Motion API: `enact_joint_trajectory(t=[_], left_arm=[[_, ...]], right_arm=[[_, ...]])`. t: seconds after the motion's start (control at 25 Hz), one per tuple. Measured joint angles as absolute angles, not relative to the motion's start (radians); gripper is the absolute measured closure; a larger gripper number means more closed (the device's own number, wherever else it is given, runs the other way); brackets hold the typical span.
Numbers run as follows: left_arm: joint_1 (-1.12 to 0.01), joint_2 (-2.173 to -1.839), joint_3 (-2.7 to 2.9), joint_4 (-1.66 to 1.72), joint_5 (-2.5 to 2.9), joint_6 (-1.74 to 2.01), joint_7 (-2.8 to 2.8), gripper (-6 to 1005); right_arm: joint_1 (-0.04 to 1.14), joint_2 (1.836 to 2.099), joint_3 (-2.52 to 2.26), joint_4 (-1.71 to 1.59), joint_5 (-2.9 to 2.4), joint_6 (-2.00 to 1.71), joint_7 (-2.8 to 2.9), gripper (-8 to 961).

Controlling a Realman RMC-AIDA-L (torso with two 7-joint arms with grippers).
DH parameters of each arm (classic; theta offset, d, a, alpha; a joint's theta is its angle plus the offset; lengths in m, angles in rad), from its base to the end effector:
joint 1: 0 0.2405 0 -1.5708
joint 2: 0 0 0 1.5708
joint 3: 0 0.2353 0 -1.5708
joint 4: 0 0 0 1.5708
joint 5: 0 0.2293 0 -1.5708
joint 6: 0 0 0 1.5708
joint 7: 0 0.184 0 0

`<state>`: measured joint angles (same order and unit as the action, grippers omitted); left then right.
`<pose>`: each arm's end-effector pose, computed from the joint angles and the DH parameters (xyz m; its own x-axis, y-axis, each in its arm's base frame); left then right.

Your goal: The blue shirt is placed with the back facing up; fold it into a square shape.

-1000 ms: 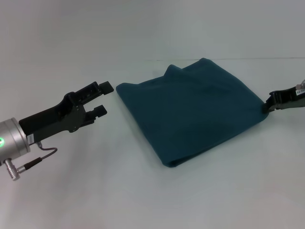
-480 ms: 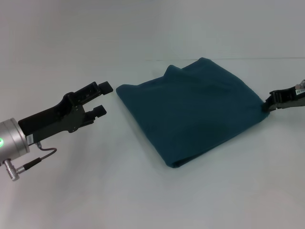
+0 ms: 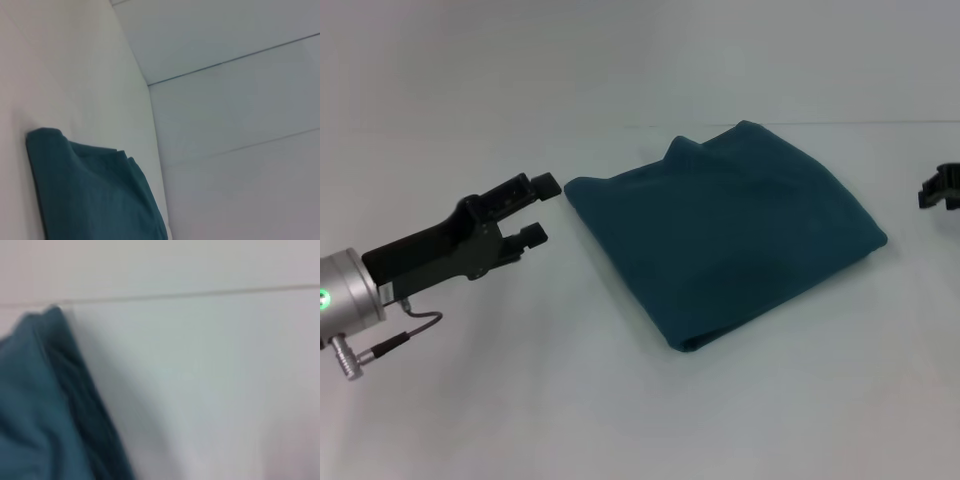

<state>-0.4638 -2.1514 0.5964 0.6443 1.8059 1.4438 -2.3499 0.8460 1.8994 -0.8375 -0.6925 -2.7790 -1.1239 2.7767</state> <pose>-0.2497 0.3630 -0.0153 -0.1983 0.7932 0.5757 0.8654 -0.1341 0.4828 0.2880 0.4718 0.0638 0.3031 -0.8875 -0.3472 -0.8176 -0.0551 -0.5731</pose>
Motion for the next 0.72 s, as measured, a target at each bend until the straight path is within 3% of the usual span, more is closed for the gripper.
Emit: enact_joint_trajectory(t=[0.12, 0.32, 0.36, 0.72], left_arm=[[-0.465, -2.149, 0.617, 0.649, 1.814, 1.467, -2.374, 60], [-0.463, -2.154, 0.644, 0.668, 1.864, 1.532, -2.480, 62], [-0.463, -2.156, 0.657, 0.669, 1.867, 1.536, -2.499, 62], [-0.471, -2.171, 0.830, 0.637, 1.884, 1.457, -2.631, 65]], right_arm=[[0.823, 1.877, -0.770, -0.740, -2.639, -1.228, 2.702, 629], [0.802, 1.795, -0.643, -0.691, -2.376, -1.437, 2.570, 568], [0.796, 1.789, -0.638, -0.690, -2.348, -1.462, 2.566, 560], [0.762, 1.775, -0.613, -0.698, -2.269, -1.540, 2.559, 194]])
